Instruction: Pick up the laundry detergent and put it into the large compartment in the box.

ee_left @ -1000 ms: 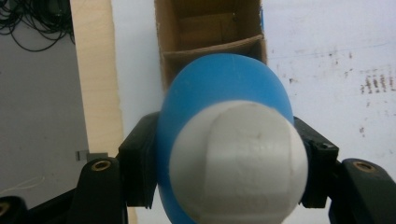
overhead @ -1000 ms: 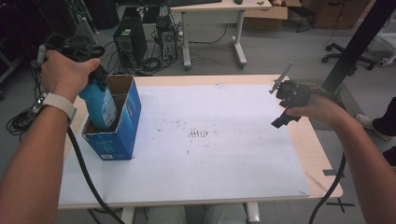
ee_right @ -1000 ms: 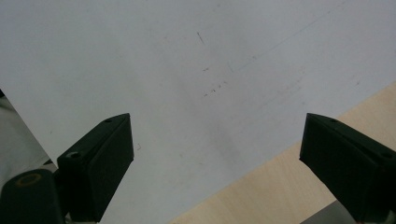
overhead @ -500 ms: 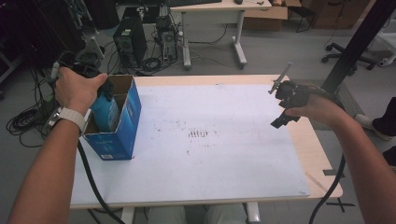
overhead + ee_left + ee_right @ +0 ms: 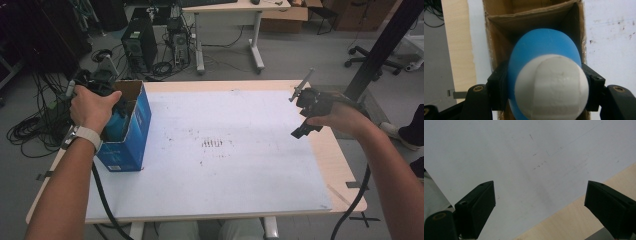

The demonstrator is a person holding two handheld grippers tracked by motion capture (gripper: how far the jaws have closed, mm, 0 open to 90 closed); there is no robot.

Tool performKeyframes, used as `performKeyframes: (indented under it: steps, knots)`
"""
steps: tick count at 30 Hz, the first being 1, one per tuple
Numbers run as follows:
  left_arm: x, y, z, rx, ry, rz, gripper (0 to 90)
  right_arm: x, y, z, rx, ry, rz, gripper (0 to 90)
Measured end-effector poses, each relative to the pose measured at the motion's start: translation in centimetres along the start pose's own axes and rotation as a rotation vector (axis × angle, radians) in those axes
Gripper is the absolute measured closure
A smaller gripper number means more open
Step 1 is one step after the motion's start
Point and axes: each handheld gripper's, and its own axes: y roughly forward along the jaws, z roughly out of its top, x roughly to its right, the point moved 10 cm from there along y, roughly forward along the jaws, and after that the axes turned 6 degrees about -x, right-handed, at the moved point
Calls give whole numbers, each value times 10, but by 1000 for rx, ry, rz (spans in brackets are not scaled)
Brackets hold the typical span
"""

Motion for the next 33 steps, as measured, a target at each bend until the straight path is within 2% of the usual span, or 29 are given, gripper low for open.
performKeyframes:
  steps: [26,33]
  knots:
    - [2,30,-7,-22,-4,-17,373,0,1,0,-5,2,1,96]
    - [1,31,-6,-20,-6,-21,373,0,1,1,-4,1,2,96]
